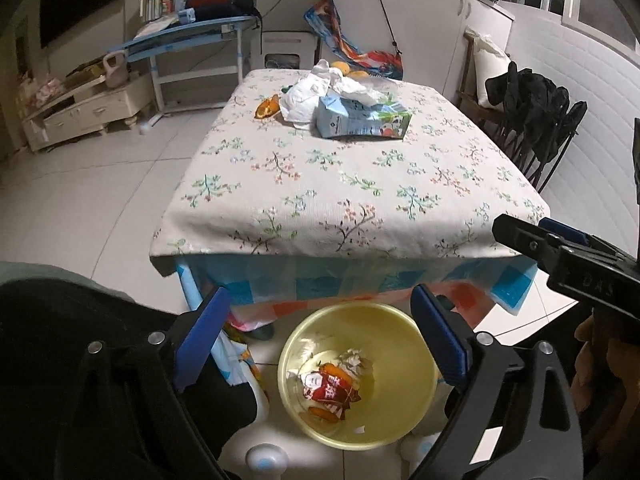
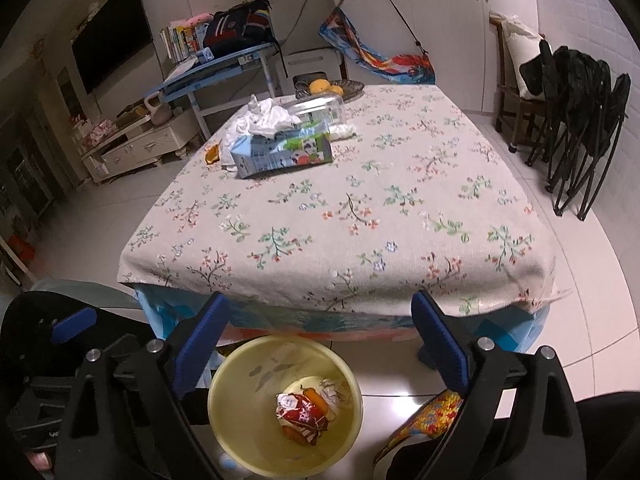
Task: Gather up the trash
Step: 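Withdraw both open tools from the basin back toward the table, then close the right tool on the crumpled white plastic bag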
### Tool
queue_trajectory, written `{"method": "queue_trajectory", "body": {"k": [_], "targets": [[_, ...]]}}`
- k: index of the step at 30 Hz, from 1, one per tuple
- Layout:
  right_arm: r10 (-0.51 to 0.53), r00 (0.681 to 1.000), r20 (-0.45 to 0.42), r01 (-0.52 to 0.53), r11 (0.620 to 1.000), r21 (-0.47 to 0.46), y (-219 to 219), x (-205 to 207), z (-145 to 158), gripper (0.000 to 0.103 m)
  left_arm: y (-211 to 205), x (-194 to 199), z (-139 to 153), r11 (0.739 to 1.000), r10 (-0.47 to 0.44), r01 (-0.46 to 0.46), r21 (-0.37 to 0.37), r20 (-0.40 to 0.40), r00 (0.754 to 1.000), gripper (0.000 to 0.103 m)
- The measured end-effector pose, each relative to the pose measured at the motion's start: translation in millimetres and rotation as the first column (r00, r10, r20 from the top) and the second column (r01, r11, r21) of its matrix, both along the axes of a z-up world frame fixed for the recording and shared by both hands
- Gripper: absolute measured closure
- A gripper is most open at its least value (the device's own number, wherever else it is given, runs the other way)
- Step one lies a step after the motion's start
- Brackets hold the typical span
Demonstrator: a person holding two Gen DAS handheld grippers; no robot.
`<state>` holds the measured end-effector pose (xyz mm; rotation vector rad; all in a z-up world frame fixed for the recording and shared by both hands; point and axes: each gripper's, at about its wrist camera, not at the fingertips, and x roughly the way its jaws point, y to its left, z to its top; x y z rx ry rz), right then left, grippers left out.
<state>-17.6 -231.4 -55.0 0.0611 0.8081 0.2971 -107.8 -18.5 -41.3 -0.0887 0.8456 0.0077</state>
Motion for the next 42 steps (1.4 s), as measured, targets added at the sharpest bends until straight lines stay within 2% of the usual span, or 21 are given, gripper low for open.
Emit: {"method": "queue_trajectory", "body": {"k": [5,14,27,34,42], "targets": [[0.015,1.0,-0.001,-0.015,1.0,0.022,2,12,3,0.013,5,20,13,1.0,0.005,-0.006,0.019,0.034,0.999,0.013],[0.06,0.998,-0.002,-0.06,0.998,0.026,14,37,8,0.013,31,63,32,0.999,0.034,-0.034,0.002,0.089,0.995,0.012],[0.164,0.986,0.038,-0.163,0.986,-0.019,38,94,30,0.013,50,140,38,0.997,0.07,-0.067,-0.032,0.089,0.994,0.012],[0.218,0.973,0.073,-0.216,0.976,-0.034,60,144,42,0.013,54,180,39,0.997,0.078,-0.079,0.006,0.087,0.993,0.012],[0.25,0.967,0.049,-0.248,0.968,-0.037,84,190,32,0.013,57,198,31,0.995,0.091,-0.093,0.032,0.05,0.995,0.011]]}}
